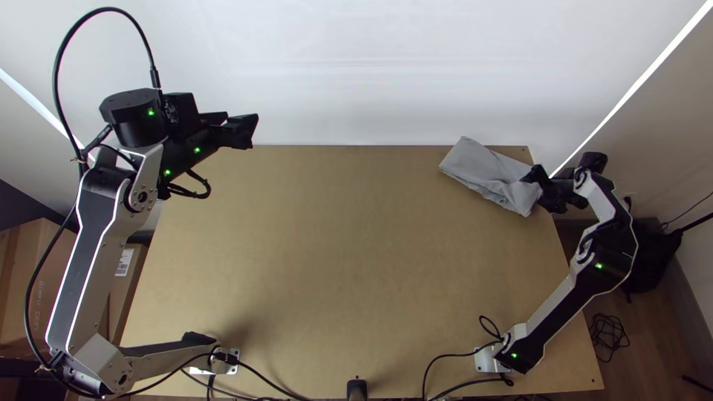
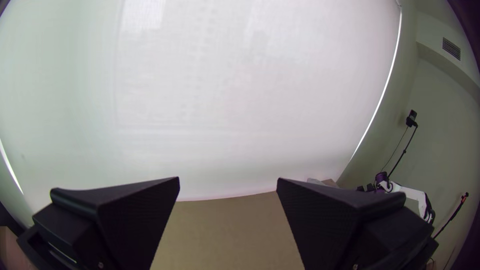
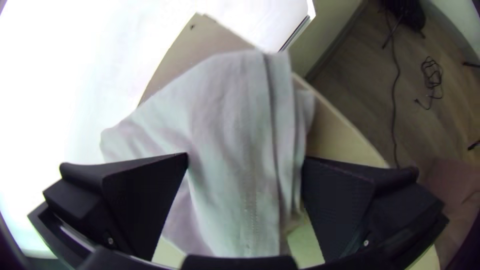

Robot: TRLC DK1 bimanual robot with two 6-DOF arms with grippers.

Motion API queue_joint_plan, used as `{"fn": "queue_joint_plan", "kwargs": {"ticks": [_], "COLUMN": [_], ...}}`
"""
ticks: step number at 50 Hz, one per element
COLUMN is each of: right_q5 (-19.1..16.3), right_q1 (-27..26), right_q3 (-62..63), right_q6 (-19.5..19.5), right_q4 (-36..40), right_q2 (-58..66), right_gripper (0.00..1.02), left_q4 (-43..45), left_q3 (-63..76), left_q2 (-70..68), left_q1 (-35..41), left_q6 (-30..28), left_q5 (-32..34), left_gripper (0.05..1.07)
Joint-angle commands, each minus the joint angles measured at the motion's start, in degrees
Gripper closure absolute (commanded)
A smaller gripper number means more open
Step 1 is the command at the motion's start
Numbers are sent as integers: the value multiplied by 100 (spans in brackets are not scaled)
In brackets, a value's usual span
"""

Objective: Fold the t-shirt

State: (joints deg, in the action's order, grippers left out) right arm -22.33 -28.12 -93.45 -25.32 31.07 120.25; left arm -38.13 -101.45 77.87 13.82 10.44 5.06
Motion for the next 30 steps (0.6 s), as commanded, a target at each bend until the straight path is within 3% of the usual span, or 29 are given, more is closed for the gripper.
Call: {"fn": "queue_joint_plan", "kwargs": {"ticks": [1,12,19,30], "right_q5": [589,747,325,290], "right_q1": [-159,-18,114,202], "right_q3": [152,-341,-762,-1105], "right_q6": [-236,-667,-1071,-1071], "right_q4": [-356,-479,-207,-198], "right_q2": [-687,-1021,-783,52], "right_gripper": [3,4,4,4], "left_q4": [-2,-19,-151,-160], "left_q3": [90,108,81,161], "left_q2": [-272,-430,-588,-861], "left_q1": [24,-47,-178,-829], "left_q6": [11,2,2,-7], "left_q5": [-31,-40,-40,-40], "left_gripper": [10,10,10,10]}}
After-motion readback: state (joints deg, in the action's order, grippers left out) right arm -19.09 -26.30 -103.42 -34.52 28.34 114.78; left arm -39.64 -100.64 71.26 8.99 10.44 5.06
